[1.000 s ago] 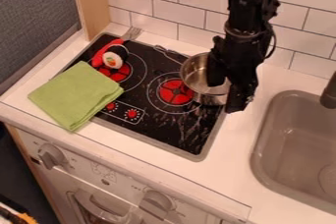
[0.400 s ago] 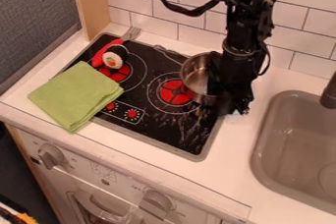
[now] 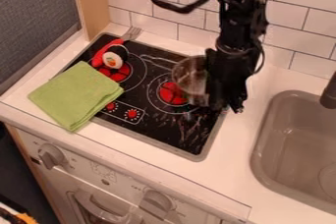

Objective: Move the silver pot on the green cloth .

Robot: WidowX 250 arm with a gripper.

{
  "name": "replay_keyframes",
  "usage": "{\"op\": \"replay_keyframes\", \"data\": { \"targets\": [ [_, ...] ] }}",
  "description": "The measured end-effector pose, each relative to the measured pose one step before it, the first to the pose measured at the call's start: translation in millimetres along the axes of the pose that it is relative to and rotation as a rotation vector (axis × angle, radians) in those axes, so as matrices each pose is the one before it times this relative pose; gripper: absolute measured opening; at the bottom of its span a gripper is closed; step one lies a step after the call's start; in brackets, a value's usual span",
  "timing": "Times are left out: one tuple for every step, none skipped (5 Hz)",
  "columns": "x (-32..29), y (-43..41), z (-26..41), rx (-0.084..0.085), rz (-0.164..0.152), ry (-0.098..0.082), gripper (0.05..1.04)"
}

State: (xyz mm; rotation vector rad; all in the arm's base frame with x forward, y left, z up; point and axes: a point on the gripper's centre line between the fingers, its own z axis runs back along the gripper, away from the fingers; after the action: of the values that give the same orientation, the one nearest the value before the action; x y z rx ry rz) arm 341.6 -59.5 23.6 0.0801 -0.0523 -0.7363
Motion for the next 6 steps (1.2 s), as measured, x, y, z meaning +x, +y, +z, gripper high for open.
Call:
{"op": "replay_keyframes", "data": {
  "targets": [
    [-30.5,11.3,47.91,0.0682,0.004,-0.0803,0.078],
    [-54.08,21.43,37.57,0.0599,-0.009,-0.0283,0.078],
    [-45.58,15.34,-6.54,-0.0054,-0.0056,0.052,0.078],
    [-46.3,21.14,-23.04,0.0079,0.0605,0.0971,0.078],
    [-17.36,5.93,-24.51,-0.0028,-0.0027,0.0758,0.078],
    [-15.8,5.31,-22.08,-0.0109,0.0306,0.0638,0.078]
  ]
}}
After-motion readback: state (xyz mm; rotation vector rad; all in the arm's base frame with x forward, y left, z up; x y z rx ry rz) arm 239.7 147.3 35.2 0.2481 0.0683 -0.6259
